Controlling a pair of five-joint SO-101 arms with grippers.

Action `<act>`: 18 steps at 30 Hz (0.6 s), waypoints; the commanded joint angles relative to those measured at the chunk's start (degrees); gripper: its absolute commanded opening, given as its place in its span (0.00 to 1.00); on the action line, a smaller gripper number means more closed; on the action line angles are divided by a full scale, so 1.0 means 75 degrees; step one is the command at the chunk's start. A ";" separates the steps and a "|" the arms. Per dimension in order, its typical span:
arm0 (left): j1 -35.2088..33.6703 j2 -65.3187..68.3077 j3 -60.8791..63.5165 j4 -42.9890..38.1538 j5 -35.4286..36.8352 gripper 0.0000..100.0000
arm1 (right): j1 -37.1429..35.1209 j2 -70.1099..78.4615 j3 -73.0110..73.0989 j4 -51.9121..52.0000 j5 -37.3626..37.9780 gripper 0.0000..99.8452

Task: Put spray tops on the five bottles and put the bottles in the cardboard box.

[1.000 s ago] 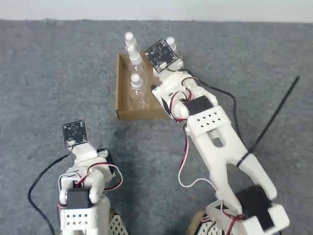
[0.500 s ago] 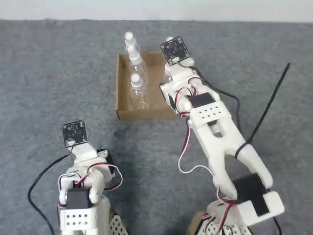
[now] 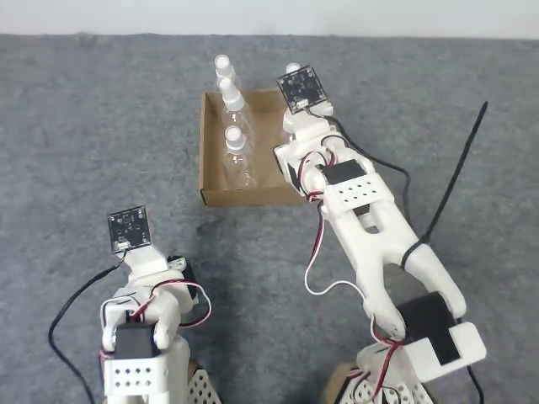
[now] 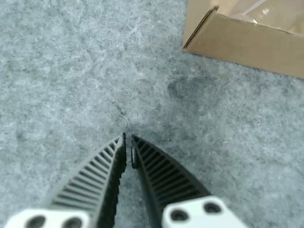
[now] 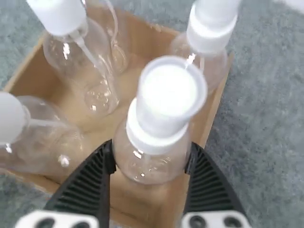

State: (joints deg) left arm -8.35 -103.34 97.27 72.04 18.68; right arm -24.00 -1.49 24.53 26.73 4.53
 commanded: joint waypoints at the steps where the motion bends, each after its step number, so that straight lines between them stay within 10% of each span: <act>1: -0.0012 -0.0129 -0.0100 0.0035 -0.0047 0.01 | 0.0111 -0.0182 0.0141 -0.0557 -0.0070 0.04; 18: -0.0012 -0.0129 -0.0100 0.0035 -0.0047 0.01 | 0.0029 -0.0182 0.0527 -0.0580 -0.0059 0.04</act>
State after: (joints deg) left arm -8.35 -103.34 97.27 72.04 18.68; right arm -24.00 -1.49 29.19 23.82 4.26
